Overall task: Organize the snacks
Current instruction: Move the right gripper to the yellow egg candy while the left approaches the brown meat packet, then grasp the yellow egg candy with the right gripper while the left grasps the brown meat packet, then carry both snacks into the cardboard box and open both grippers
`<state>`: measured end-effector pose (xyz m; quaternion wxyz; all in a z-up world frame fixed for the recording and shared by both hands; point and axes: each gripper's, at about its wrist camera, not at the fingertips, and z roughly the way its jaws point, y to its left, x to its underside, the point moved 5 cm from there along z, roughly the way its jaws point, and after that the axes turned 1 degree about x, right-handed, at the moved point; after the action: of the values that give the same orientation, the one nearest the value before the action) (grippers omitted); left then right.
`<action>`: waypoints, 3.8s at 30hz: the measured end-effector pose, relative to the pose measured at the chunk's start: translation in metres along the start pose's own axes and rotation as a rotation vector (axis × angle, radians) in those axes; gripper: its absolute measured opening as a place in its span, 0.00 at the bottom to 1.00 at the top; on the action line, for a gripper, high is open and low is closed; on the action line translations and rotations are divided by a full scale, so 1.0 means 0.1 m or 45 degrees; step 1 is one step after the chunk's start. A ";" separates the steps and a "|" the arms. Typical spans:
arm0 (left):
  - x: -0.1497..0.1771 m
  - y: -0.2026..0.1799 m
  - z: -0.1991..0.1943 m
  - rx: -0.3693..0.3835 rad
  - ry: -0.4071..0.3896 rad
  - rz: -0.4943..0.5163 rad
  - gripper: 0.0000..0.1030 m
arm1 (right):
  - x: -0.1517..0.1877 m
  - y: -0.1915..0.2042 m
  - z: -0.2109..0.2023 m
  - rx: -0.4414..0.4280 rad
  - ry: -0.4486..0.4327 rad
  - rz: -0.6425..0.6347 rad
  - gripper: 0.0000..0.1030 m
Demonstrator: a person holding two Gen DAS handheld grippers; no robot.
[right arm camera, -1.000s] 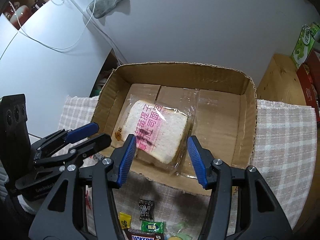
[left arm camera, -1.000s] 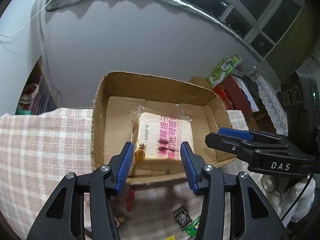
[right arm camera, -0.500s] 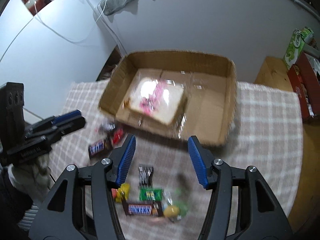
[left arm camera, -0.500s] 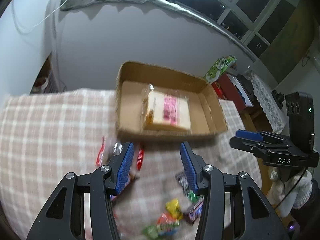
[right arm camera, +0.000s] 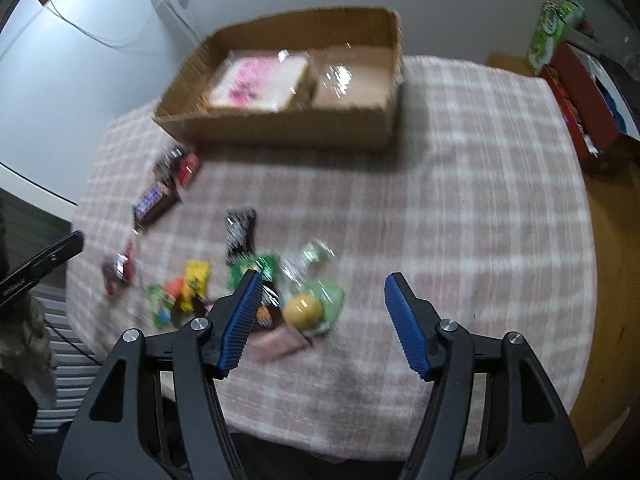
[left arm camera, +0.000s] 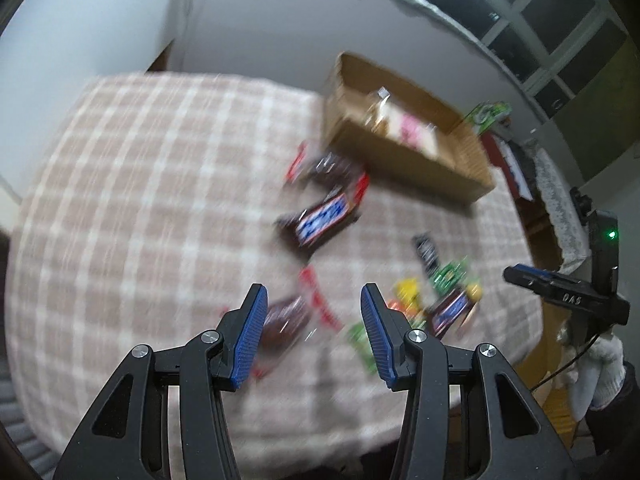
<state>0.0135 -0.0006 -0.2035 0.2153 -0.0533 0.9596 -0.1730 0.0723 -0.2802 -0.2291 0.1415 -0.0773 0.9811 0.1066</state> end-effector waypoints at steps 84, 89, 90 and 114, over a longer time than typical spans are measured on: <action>0.00 -0.18 0.81 -0.169 0.162 0.605 0.50 | 0.06 0.06 0.48 0.060 0.141 -0.047 0.36; -0.03 -0.22 0.81 -0.106 0.149 0.548 0.37 | 0.07 0.09 0.49 0.066 0.131 -0.041 0.36; -0.04 -0.22 0.81 -0.094 0.145 0.530 0.35 | 0.08 0.09 0.48 0.065 0.130 -0.041 0.36; -0.66 -0.55 0.24 0.077 -0.092 0.456 0.33 | -0.48 0.04 -0.22 -0.002 -0.069 -0.004 0.36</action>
<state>0.0850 -0.0476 -0.1777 0.2784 0.1189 0.9398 -0.1588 0.1109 -0.2752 -0.1936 0.1680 -0.0760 0.9768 0.1092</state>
